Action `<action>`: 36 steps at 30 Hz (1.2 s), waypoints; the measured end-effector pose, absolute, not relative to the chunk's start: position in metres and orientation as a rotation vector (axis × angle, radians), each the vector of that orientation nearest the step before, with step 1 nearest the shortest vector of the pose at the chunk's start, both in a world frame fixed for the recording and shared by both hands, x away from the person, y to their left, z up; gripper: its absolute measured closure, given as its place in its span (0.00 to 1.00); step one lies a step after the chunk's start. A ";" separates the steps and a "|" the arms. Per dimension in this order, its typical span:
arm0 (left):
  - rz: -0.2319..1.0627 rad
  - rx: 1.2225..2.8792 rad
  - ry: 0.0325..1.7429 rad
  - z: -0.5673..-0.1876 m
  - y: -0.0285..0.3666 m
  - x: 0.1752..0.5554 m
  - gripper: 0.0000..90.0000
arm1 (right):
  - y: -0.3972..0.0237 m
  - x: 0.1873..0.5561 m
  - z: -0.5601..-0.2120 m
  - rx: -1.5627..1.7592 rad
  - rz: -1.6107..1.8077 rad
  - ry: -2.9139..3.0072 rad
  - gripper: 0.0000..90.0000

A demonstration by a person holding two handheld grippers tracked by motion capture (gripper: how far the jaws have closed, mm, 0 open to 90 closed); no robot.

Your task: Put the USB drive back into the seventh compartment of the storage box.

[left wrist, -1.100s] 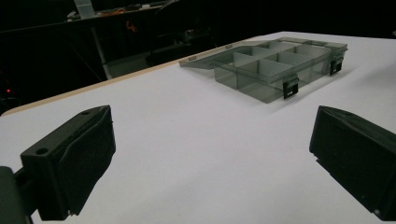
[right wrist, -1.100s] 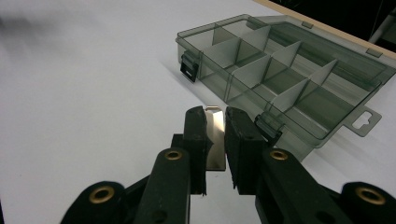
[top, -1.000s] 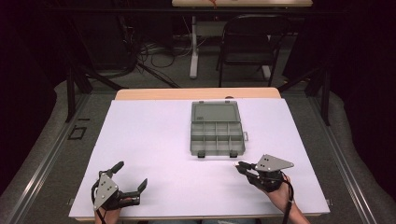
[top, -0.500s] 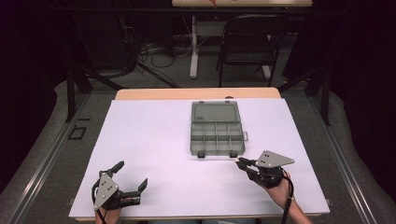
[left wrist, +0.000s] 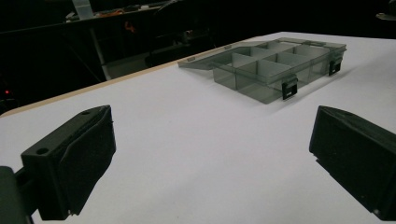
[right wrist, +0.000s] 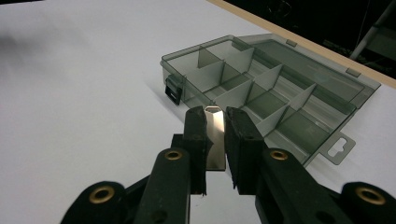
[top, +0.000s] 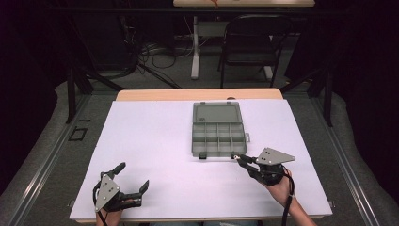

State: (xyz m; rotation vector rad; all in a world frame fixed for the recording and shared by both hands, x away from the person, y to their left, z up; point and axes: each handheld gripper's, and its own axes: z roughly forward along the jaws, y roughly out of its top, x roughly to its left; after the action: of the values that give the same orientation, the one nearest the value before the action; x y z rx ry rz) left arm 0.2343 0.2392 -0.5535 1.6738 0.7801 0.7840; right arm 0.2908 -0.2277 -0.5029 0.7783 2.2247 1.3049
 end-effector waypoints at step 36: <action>0.783 1.673 0.779 -0.553 0.239 0.234 0.01 | -0.220 0.313 -0.494 0.786 1.297 2.210 0.88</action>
State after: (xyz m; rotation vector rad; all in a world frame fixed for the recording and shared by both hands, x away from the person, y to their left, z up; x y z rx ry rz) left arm 0.2342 0.2385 -0.5535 1.6730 0.7795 0.7832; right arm 0.3127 -0.2199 -0.4939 0.7860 2.2096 1.2967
